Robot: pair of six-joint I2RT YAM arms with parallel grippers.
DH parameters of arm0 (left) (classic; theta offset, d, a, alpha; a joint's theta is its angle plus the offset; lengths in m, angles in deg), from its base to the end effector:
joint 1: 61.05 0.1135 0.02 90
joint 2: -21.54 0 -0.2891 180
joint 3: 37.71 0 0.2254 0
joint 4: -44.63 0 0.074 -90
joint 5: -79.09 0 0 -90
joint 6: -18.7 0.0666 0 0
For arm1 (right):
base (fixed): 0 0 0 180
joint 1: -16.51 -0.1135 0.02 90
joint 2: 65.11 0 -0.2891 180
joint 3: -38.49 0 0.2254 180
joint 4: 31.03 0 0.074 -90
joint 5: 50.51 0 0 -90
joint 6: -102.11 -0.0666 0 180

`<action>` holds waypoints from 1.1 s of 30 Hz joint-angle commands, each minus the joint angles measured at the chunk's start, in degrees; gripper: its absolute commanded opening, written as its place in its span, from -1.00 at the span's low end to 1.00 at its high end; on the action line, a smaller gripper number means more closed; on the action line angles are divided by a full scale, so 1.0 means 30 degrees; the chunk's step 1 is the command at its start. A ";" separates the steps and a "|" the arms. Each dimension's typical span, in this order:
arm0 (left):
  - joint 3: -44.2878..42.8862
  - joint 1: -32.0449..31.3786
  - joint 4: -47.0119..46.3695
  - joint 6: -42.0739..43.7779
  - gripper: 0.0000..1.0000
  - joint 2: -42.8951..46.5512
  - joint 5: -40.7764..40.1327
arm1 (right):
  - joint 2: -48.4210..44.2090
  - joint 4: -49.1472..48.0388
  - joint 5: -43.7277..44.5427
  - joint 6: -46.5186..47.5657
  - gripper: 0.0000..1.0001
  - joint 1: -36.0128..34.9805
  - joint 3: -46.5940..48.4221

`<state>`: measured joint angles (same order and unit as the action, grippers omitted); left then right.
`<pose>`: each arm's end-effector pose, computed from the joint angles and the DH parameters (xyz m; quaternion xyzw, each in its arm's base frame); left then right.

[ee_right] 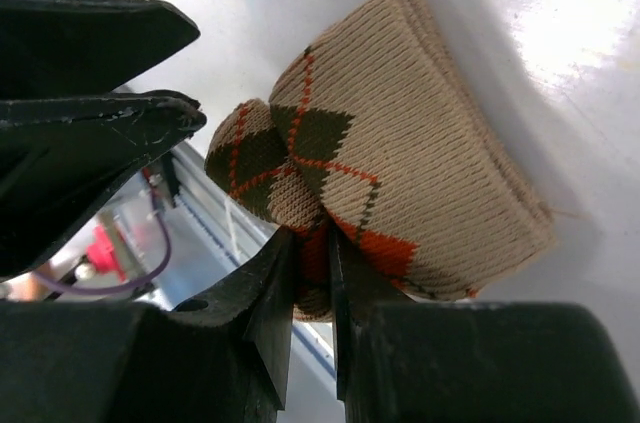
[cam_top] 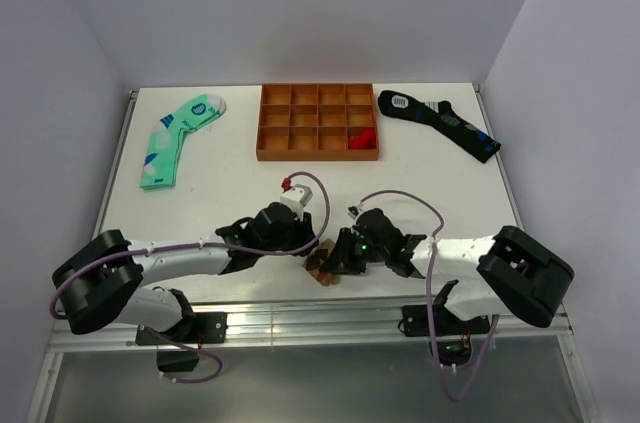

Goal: Roll the socks
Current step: Roll the sock at the center of the board.

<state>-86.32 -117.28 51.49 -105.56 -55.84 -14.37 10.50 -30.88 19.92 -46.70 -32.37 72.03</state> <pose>0.1526 -0.2210 0.2053 0.1559 0.8755 -0.3054 0.3406 0.1257 0.1780 0.1506 0.0094 0.9036 0.4139 0.1100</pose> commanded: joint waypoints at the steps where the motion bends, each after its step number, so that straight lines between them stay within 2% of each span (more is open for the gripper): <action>1: 0.0770 -0.0329 -0.1855 0.0111 -0.28 0.0687 -0.1569 | 0.1629 0.3193 -0.0476 0.1233 -0.78 0.0851 -0.1055; 9: 0.3114 -0.0798 -0.4370 -0.0327 -0.25 0.1476 -0.1834 | 0.3796 0.3602 -0.1412 0.2315 -0.80 0.2085 -0.0237; 13: 0.4168 -0.0799 -0.4960 -0.0708 -0.16 0.2063 -0.2273 | 0.5814 0.2927 -0.2732 0.3368 -0.79 0.2817 0.0842; 23: 0.4962 -0.0799 -0.3793 -0.2290 -0.14 0.4875 -0.4470 | 1.0418 0.6262 -0.4315 0.8433 -0.81 0.3257 0.6176; 30: 0.5020 -0.0974 -0.2356 -0.1590 -0.15 0.5695 -0.5553 | 1.3315 0.9575 -0.6070 1.2011 -0.79 0.4310 0.9955; 33: 0.5167 -0.1676 -0.2152 -0.1003 -0.15 0.6428 -0.6461 | 1.4603 1.1330 -0.6542 1.3066 -0.78 0.4984 1.1888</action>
<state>-71.15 -120.51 43.99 -110.61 -38.88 -29.83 46.96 -7.21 -18.57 -19.42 -20.16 105.67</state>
